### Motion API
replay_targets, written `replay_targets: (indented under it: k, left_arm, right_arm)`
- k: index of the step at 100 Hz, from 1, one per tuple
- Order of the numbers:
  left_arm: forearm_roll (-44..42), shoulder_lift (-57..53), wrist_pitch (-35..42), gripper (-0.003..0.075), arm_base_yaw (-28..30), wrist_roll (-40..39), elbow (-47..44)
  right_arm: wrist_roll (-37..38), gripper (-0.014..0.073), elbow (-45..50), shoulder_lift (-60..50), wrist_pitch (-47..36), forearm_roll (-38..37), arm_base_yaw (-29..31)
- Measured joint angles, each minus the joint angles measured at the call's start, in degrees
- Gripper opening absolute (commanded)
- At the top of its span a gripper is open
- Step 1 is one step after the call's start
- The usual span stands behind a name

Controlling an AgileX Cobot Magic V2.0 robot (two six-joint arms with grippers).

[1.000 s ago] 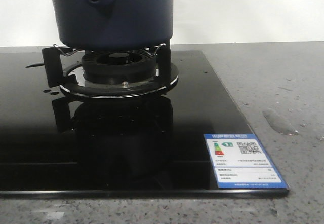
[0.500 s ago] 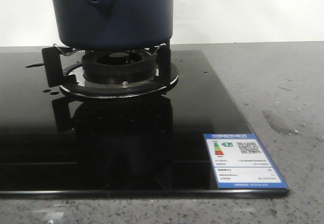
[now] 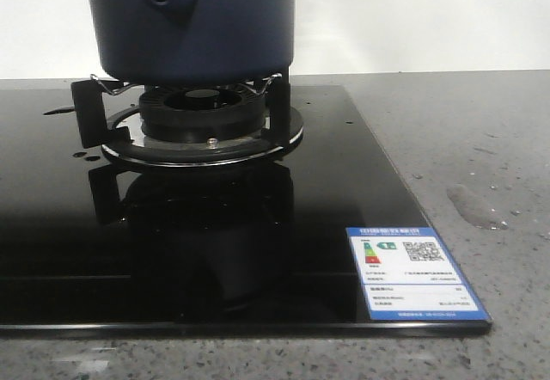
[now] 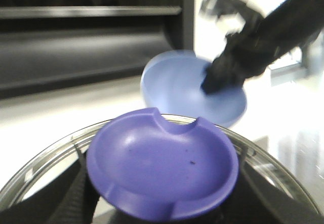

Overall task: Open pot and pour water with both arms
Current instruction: 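Lower the bowl back onto the countertop and open the right gripper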

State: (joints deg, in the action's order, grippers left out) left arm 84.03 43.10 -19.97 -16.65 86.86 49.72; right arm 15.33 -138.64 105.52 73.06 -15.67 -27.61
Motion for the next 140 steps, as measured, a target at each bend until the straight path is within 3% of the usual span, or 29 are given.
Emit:
replay_targets:
  k: [20, 45, 55, 84, 114, 123, 140]
  left_arm:
    - [-0.33, 5.16, -3.95, 0.0222, 0.0, 0.54, 2.26]
    - [4.19, 14.2, -9.0, 0.0222, 0.0, 7.18, 5.17]
    - [7.58, 18.31, -11.07, 0.0222, 0.0, 10.57, 6.15]
    - [12.2, 28.93, -16.22, 0.0222, 0.0, 15.93, 9.11]
    - [12.47, 33.16, -16.59, 0.0222, 0.0, 16.4, 10.71]
    - [12.47, 33.5, -16.59, 0.0222, 0.0, 16.53, 10.71]
    - [12.47, 33.97, -16.67, 0.0222, 0.0, 16.53, 10.71]
  right_arm:
    - [-4.52, -0.0042, 12.84, -8.72, 0.0, 13.95, 12.48]
    - [-8.78, -0.0042, 43.3, -22.57, -0.69, 16.35, 21.87]
    - [-9.76, -0.0042, 55.79, -27.72, -5.36, 17.34, 25.05]
    - [-10.46, -0.0042, 77.37, -32.71, -16.59, 19.48, 27.61]
    - [-10.46, -0.0032, 83.27, -32.71, -21.22, 20.44, 27.61]
    - [-10.46, 0.0058, 83.25, -32.71, -21.43, 20.44, 27.61]
    - [-10.46, 0.0362, 83.25, -32.8, -21.78, 20.44, 27.61]
